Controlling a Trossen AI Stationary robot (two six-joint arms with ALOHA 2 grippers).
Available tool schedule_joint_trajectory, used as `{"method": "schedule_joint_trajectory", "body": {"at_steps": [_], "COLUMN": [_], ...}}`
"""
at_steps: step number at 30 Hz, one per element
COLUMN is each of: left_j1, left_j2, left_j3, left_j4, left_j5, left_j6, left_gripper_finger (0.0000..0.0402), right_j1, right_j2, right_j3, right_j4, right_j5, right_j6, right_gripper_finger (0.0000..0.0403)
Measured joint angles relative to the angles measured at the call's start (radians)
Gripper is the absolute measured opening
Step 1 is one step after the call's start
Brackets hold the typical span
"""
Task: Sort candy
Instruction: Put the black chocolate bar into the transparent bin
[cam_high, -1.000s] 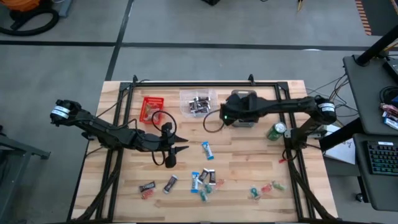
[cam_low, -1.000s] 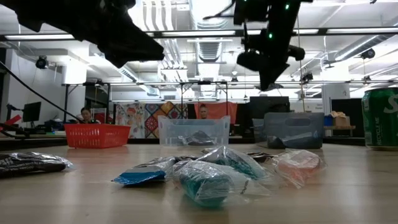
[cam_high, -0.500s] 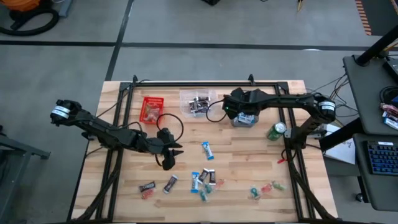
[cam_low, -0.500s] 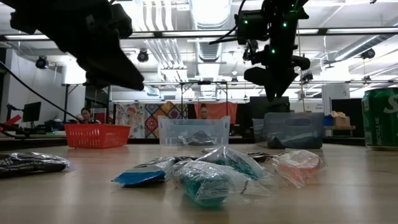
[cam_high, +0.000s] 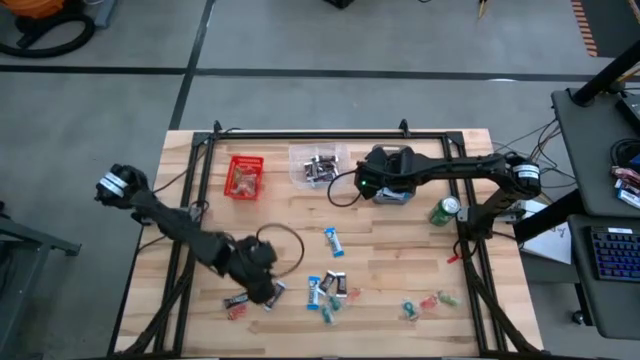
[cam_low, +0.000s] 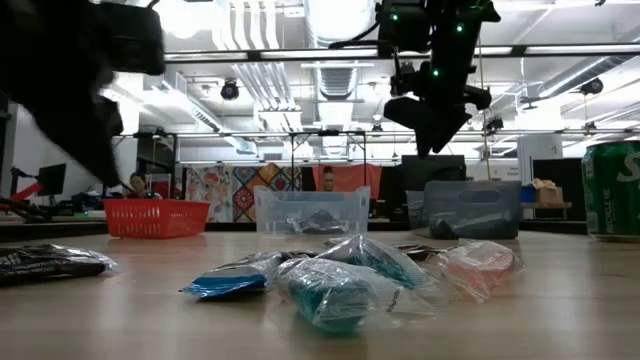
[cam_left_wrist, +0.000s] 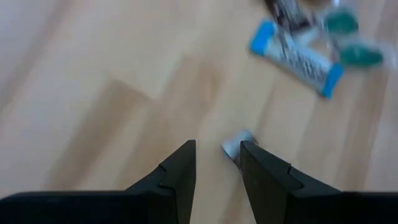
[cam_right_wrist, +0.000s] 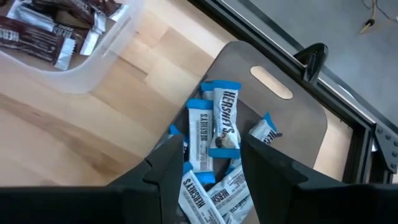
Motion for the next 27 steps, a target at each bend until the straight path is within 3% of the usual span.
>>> {"method": "schedule_joint_trajectory", "body": {"at_steps": [6,11,19,27], "left_j1": [-0.107,-0.148,-0.162,-0.164], "left_j2": [0.138,0.212,0.235,0.286], "left_j3": [0.139,0.226,0.208,0.182], "left_j4": [-0.095,-0.188,-0.153,-0.082], "left_j5": [0.0,-0.085,-0.106,-0.103], "left_j6": [-0.03,-0.031,-0.122,-0.137], "left_gripper_finger": [0.0116,0.0162,0.0241,0.0251], "right_j1": [0.008,0.021,0.056,0.087], "right_j2": [0.0,0.0,0.0,0.0], "right_j3": [0.0,0.0,0.0,0.0], "right_j4": [0.007,0.016,0.02,0.022], "right_j5": [0.0,0.0,-0.002,-0.003], "right_j6": [-0.011,-0.022,-0.027,-0.029], "right_gripper_finger": [0.0148,0.0148,0.0148,0.0148]}}
